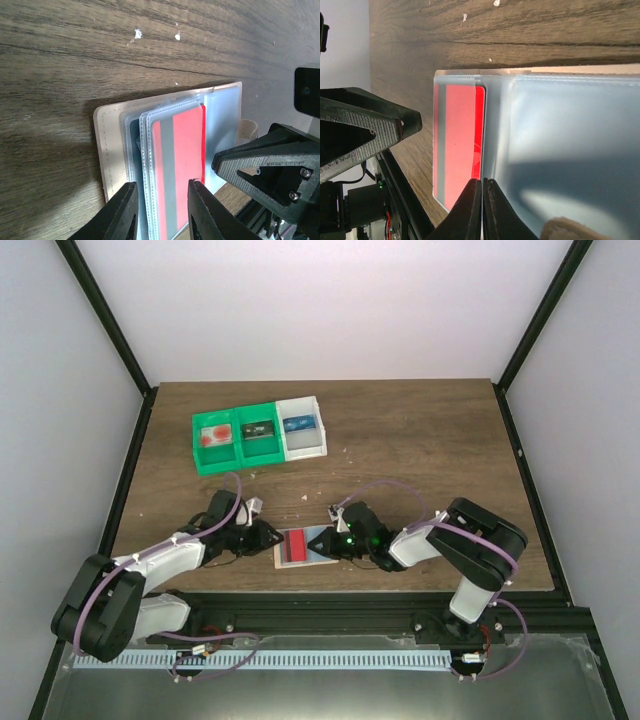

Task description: Take the credit cards out of the card holder

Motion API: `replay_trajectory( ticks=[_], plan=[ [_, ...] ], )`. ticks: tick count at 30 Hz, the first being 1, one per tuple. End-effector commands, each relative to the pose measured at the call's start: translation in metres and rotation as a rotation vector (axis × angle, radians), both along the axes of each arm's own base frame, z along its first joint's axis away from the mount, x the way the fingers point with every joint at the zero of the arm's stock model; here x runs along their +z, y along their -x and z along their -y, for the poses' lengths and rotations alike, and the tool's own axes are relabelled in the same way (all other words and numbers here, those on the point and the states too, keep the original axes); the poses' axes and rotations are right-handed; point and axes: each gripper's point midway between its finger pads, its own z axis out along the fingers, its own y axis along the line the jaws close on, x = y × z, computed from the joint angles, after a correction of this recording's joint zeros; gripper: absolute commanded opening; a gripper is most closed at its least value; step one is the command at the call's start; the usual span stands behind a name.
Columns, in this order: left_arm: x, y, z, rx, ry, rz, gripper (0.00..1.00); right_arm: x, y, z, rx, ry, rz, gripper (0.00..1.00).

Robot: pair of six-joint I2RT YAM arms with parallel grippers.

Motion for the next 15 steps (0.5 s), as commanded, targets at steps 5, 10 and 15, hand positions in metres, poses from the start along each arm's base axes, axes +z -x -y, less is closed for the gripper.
replay_trajectory(
  ticks=[5,10,15],
  plan=[
    [0.009,0.0,0.005,-0.011,0.032,0.016,0.33,0.014,-0.004,-0.003,0.003,-0.035,0.029,0.03],
    [0.013,0.001,0.01,-0.037,0.063,0.027,0.29,0.013,-0.004,-0.003,0.001,-0.035,0.022,0.06],
    [0.01,0.008,0.016,-0.057,0.124,0.003,0.03,0.008,-0.004,-0.005,0.004,-0.027,0.008,0.1]
  ],
)
